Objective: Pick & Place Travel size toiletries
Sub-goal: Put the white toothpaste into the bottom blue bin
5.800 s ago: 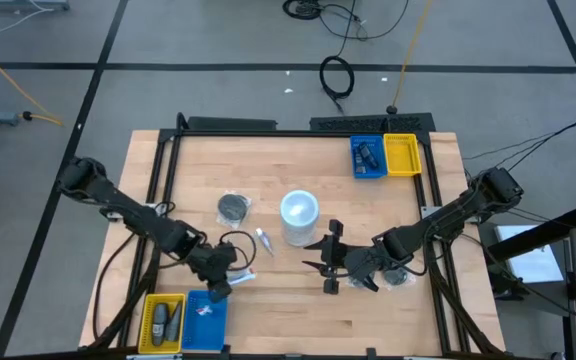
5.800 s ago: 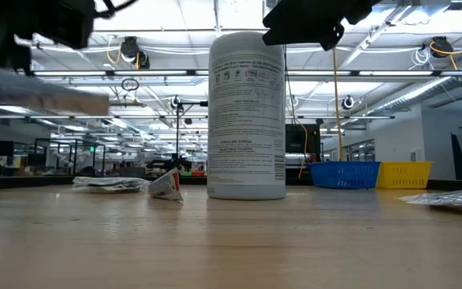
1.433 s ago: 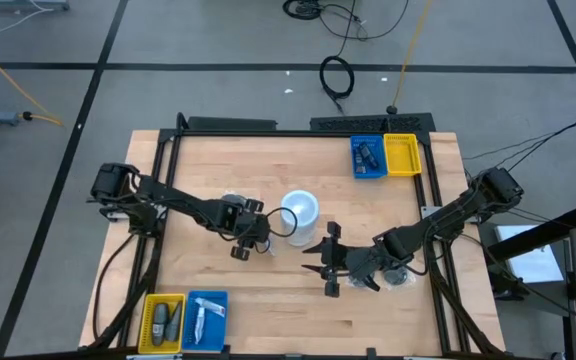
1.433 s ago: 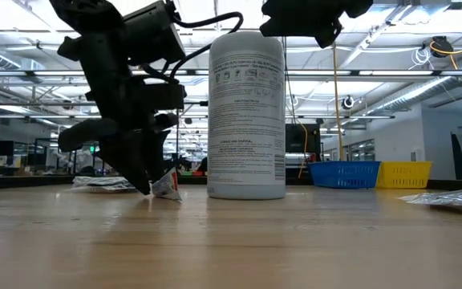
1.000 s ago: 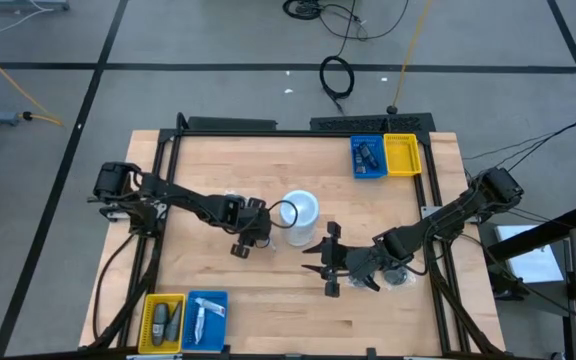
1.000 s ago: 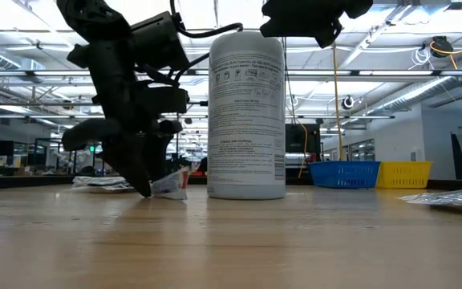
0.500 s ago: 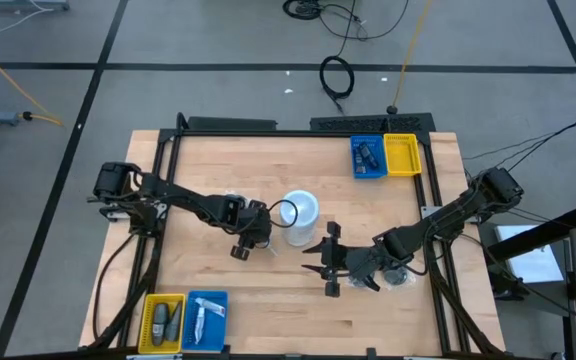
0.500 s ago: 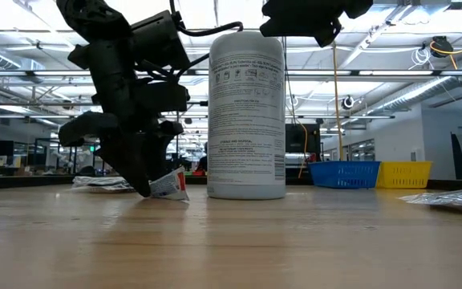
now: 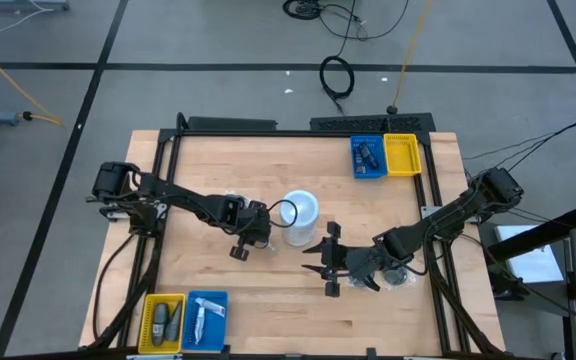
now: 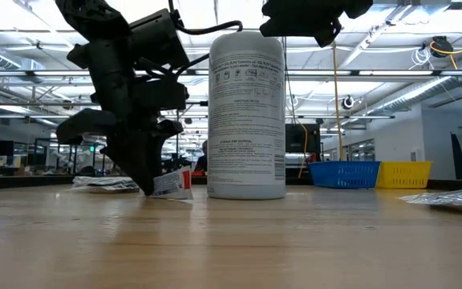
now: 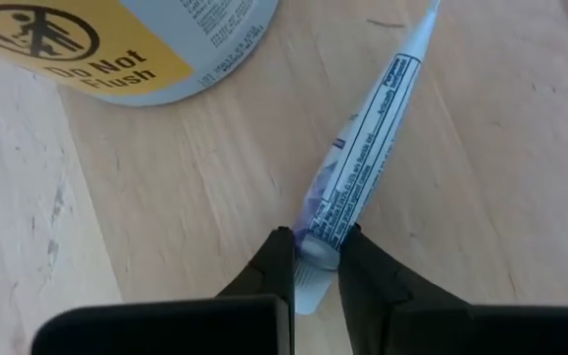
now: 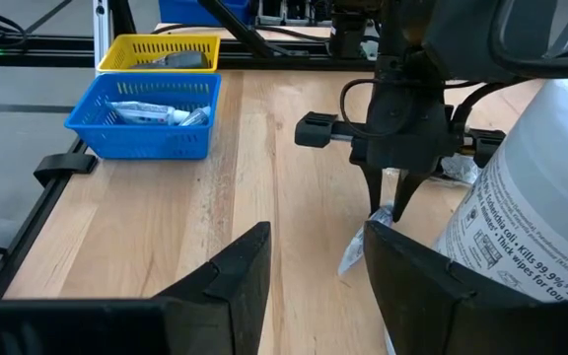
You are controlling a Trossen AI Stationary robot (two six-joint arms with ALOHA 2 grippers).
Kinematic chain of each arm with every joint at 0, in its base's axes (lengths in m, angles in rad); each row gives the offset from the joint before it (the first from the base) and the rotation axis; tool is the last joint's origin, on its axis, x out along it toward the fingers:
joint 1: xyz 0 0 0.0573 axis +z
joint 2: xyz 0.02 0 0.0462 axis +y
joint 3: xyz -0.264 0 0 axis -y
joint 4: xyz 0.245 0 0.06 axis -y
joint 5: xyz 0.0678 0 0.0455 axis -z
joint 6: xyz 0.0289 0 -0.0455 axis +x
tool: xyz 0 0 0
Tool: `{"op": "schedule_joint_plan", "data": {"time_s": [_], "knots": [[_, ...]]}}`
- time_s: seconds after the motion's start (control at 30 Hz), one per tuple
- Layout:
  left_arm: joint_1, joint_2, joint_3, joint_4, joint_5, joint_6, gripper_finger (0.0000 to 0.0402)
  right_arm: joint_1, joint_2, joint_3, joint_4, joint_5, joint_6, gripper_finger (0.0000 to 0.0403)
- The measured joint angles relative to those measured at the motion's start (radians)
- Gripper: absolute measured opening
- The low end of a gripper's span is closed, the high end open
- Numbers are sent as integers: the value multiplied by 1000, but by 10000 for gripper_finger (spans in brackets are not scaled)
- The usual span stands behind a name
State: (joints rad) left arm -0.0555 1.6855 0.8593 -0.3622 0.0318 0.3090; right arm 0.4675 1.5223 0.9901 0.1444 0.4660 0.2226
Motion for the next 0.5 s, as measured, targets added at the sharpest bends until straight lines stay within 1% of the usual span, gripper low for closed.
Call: {"op": "schedule_joint_plan", "data": {"time_s": [0.33, 0.5], "knots": [[-35, -5, -1, -6, -10, -58, 36, 0, 0, 0, 0, 0, 0, 155], [-62, -33, -3, -26, -6, -96, 35, 0, 0, 0, -4, 0, 0, 155]]}}
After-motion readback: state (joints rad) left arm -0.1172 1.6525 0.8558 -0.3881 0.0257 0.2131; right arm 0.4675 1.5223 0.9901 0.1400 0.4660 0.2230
